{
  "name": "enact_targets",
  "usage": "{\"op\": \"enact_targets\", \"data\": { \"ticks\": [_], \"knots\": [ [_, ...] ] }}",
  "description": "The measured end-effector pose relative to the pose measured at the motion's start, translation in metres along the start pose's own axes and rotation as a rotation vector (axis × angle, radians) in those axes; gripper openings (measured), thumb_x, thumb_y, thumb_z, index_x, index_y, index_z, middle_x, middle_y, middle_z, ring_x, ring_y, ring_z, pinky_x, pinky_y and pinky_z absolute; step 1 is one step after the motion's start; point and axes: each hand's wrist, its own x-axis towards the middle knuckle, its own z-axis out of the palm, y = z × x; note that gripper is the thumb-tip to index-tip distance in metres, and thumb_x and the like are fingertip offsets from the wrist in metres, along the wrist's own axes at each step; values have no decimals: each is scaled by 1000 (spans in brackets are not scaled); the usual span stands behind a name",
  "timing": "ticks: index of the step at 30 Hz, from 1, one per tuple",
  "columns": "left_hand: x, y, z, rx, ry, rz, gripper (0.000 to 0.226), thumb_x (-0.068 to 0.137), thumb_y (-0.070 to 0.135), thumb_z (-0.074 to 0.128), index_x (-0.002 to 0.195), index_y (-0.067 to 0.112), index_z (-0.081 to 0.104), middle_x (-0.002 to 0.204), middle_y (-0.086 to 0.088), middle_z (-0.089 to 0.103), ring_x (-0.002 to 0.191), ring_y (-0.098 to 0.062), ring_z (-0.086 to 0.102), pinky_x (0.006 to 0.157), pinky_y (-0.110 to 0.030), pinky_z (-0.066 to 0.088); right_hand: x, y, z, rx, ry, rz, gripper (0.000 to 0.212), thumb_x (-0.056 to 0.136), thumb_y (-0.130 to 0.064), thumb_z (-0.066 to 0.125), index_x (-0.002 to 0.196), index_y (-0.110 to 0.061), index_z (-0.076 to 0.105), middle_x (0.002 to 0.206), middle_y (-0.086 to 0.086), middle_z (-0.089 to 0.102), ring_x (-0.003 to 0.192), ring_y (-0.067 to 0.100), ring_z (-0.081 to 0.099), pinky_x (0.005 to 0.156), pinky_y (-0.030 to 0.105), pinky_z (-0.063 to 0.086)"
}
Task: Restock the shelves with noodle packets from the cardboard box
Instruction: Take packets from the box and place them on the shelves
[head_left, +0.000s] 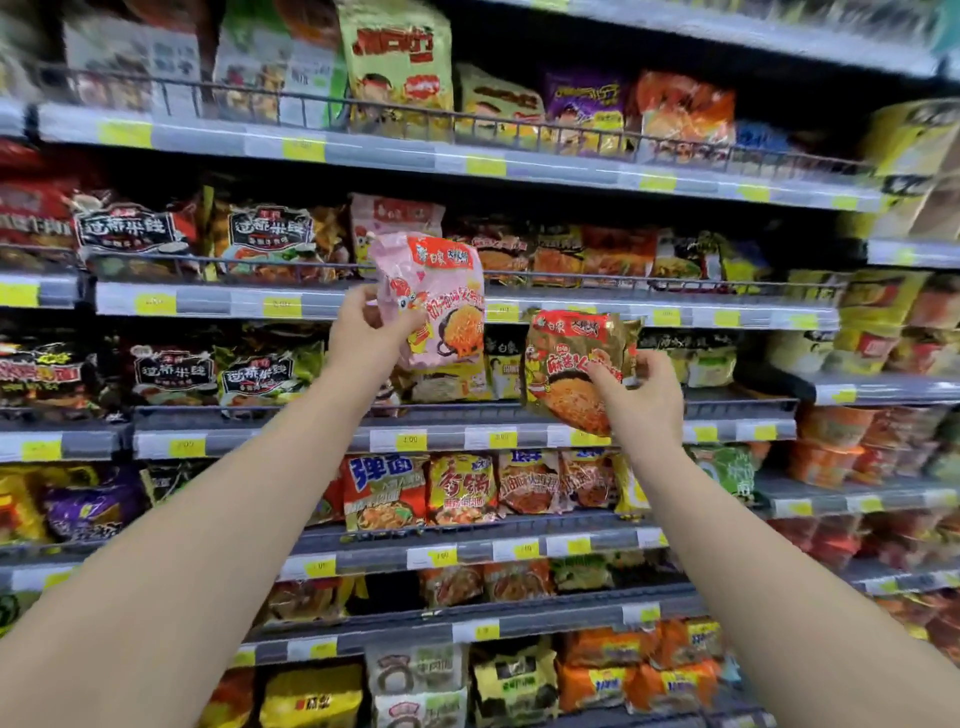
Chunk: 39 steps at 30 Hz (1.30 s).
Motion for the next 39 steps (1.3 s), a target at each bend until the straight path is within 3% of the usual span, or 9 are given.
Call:
{"op": "enact_targets", "data": {
  "ticks": [4,7,12,15,19,22,26,32,39],
  "knots": [
    [16,7,18,17,106,118,44,84,22,69,120,22,44,107,1,53,97,-18,54,64,-18,53,36,-11,1,124,16,-60,49,87,-42,62,125,-18,44,94,-3,50,80,15,50,67,32,40],
    [35,13,26,8,169,190,39,82,11,69,108,26,44,98,3,56,95,-20,57,86,-45,54,62,-20,9,208,42,-144,41,88,-39,62,118,-17,44,79,-10,40,68,4,42,58,22,38],
    [81,13,35,150,228,362,38,80,9,70,99,34,48,96,-5,58,87,-23,58,78,-38,51,103,-34,31,324,70,-319,28,90,-27,62,100,-19,38,78,-14,38,65,1,40,58,5,35],
    [112,6,38,227,227,380,33,84,9,67,105,27,51,101,-5,58,91,-23,57,76,-28,49,131,-36,47,343,71,-427,23,91,-24,61,96,-19,39,79,-10,39,65,3,38,59,7,35],
    [160,-10,39,347,237,344,35,86,11,62,114,26,48,98,-2,57,89,-26,56,76,-42,50,171,-29,71,338,57,-521,21,91,-23,61,95,-21,40,87,0,45,69,4,40,61,7,35],
    [191,-19,40,377,213,249,40,90,16,60,126,19,43,106,2,54,94,-20,53,72,-29,38,193,-23,88,327,0,-546,22,91,-24,61,89,-32,41,83,-6,48,73,8,45,63,8,36],
    [222,-32,37,416,271,258,52,85,23,68,125,14,37,110,-2,52,95,-21,52,79,-32,42,217,-17,112,291,-53,-504,21,90,-31,62,100,-22,46,90,1,54,80,18,49,68,23,39],
    [235,-26,42,875,347,366,43,90,21,59,119,2,33,122,-19,40,86,-38,52,66,-41,37,244,-32,134,197,-84,-469,52,89,-40,60,133,-15,46,128,1,54,120,19,48,94,28,38],
    [243,-27,49,1546,274,222,58,79,19,67,132,11,47,152,-16,12,137,-34,19,105,-44,30,259,-45,157,-19,-89,-474,46,92,-44,54,119,-7,61,117,14,54,111,30,51,81,28,34]
  ]
}}
